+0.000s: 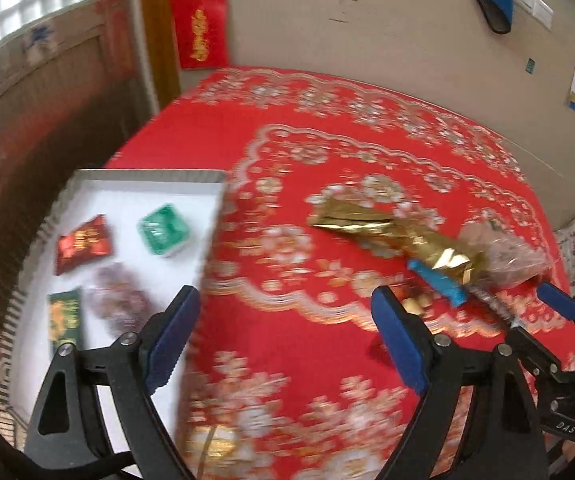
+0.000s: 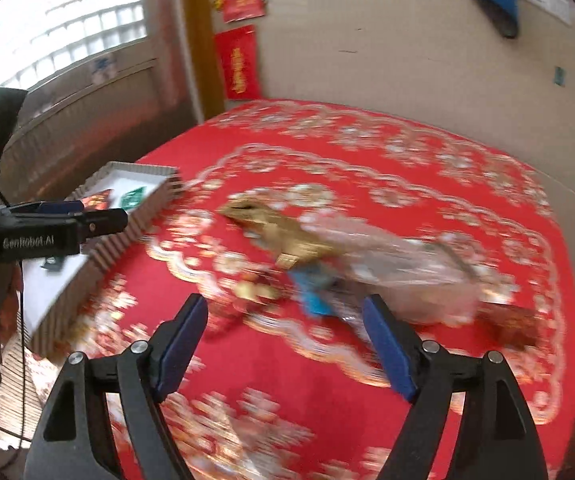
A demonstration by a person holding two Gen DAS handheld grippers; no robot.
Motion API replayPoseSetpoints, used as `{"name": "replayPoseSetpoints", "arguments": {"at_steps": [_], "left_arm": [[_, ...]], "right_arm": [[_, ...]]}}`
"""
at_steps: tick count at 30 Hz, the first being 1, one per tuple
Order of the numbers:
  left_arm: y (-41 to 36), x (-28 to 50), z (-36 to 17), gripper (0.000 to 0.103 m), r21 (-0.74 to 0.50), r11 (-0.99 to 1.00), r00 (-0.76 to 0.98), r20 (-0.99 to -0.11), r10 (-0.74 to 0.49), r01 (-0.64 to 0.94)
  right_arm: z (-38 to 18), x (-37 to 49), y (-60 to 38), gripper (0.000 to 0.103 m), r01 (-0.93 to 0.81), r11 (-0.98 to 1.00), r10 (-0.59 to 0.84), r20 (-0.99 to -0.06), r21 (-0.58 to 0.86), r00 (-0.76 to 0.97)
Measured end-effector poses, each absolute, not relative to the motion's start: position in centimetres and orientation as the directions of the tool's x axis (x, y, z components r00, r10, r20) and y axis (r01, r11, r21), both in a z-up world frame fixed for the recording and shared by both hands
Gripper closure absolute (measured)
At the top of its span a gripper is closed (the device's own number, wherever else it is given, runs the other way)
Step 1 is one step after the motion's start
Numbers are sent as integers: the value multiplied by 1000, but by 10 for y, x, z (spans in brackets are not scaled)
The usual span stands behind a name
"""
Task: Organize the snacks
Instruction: 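Move both tools back to the snacks on the tablecloth, then grasp the gold-wrapped bar with the left tool while the right tool grasps the clear nut bag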
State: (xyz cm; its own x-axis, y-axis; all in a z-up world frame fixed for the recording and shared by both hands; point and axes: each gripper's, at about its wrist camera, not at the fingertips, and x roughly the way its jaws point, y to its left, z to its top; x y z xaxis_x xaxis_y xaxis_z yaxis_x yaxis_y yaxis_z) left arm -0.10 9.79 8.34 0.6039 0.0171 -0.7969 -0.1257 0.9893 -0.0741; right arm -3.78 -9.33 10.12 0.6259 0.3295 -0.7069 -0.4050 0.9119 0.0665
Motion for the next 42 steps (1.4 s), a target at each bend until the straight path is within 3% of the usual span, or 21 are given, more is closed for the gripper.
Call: {"name": "replayPoseSetpoints", "arguments": {"at_steps": [17, 42], "left_arm": [[18, 64, 62, 16, -50, 990, 563, -826, 33, -131], [18, 116, 30, 16, -98, 981, 500, -866, -2, -166]], "right_arm": [[93, -12, -157, 21, -461, 887, 308, -709, -27, 634], [66, 39, -131, 17, -597, 802, 359, -774, -31, 522]]}}
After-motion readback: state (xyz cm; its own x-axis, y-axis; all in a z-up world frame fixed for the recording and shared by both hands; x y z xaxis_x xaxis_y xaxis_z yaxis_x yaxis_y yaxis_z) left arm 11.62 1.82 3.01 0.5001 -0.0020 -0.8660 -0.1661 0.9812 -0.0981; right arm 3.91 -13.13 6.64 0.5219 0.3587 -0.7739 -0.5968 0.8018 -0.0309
